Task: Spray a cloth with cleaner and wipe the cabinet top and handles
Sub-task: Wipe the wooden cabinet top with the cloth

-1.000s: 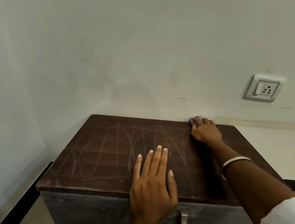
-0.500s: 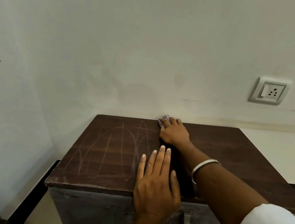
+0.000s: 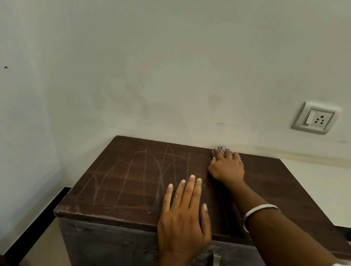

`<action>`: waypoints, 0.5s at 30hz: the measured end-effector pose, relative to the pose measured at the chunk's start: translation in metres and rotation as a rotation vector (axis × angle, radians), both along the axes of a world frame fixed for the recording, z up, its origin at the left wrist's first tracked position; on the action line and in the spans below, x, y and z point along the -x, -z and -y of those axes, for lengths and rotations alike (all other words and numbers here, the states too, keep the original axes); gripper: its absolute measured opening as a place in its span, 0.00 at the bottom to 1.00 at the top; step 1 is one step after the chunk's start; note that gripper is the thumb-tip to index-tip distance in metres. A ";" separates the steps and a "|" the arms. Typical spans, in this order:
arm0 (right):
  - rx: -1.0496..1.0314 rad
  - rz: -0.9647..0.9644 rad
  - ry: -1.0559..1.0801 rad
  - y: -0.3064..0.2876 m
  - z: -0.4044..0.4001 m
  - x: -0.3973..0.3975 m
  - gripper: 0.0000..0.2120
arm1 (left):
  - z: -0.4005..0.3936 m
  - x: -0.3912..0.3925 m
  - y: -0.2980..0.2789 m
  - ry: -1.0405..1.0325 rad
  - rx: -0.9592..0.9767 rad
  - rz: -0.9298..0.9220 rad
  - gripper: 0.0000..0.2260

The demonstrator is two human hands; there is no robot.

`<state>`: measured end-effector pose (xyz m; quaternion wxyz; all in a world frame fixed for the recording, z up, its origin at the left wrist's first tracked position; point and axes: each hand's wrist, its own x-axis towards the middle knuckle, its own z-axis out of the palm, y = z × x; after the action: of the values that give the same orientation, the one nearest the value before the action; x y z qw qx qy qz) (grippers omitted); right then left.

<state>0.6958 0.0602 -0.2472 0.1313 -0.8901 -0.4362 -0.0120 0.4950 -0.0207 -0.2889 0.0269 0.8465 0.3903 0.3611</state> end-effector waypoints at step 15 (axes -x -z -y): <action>-0.009 0.015 -0.027 0.003 0.038 -0.035 0.25 | 0.001 0.000 0.001 -0.006 -0.016 0.019 0.25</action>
<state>0.7304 0.0223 -0.2502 0.1320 -0.8834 -0.4492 -0.0188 0.4951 -0.0214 -0.2895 0.0227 0.8421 0.3896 0.3723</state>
